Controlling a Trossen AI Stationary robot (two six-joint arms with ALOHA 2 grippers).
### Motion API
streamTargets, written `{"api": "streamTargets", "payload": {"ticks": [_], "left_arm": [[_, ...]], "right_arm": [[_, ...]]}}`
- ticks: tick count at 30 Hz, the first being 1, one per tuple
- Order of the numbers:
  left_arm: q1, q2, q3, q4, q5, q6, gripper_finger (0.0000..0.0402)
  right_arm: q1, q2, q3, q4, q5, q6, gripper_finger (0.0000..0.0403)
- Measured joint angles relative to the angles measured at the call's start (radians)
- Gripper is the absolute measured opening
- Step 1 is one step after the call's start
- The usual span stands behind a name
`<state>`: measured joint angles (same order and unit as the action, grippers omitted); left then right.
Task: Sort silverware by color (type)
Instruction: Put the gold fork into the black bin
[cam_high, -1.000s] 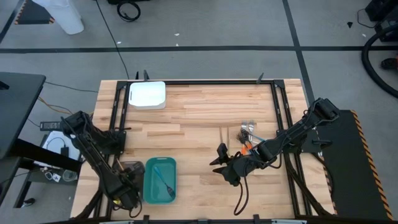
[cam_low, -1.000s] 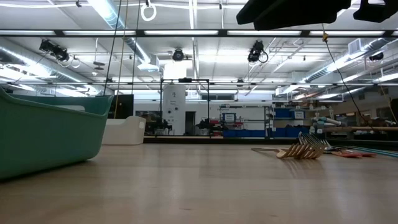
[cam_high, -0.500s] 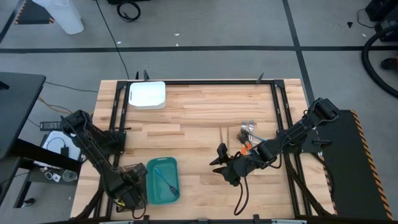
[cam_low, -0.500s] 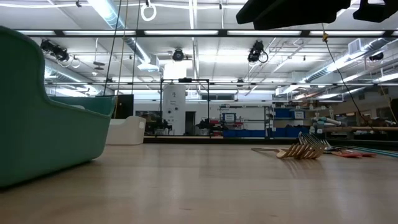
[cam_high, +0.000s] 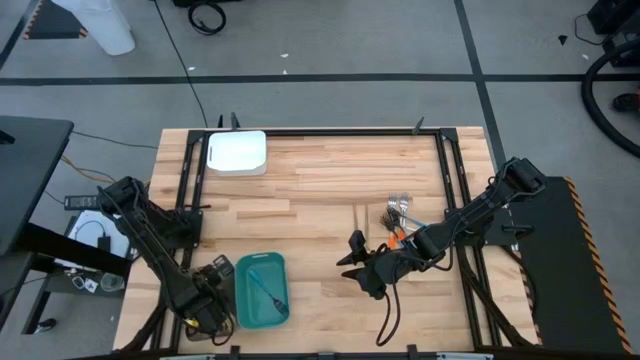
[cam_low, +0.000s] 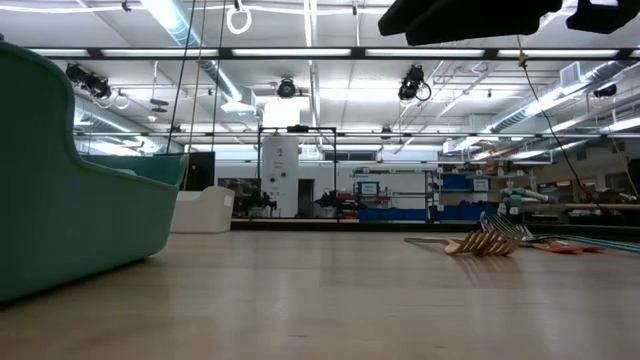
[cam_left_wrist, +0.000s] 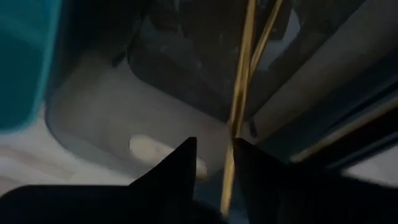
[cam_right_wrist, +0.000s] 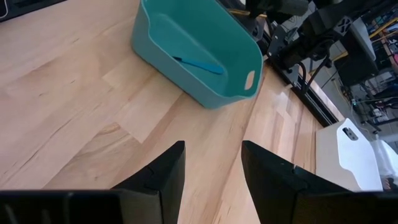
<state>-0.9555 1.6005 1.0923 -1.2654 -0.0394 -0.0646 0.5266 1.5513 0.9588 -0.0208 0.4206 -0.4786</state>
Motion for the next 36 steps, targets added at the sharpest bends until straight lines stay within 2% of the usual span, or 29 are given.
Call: {"api": "streamTargets", "payload": {"ticks": [3, 11, 17, 26, 36], "left_arm": [[0.000, 0.000, -0.014, 0.051, 0.002, 0.028, 0.0116], [0.015, 0.002, -0.039, 0.010, 0.010, -0.003, 0.0116], [0.015, 0.002, -0.039, 0.014, 0.089, 0.006, 0.0116], [0.008, 0.002, -0.039, -0.008, 0.085, 0.070, 0.0116], [0.032, 0.001, -0.039, -0.083, -0.048, 0.023, 0.0116]], "right_arm": [[0.000, 0.000, 0.000, 0.013, 0.000, -0.001, 0.0167], [0.000, 0.000, 0.000, 0.020, -0.003, -0.003, 0.0167], [0.000, 0.000, 0.000, 0.020, -0.003, -0.003, 0.0167], [0.000, 0.000, 0.000, 0.020, -0.003, -0.003, 0.0167], [-0.007, 0.000, 0.000, 0.020, -0.002, 0.004, 0.0167]]}}
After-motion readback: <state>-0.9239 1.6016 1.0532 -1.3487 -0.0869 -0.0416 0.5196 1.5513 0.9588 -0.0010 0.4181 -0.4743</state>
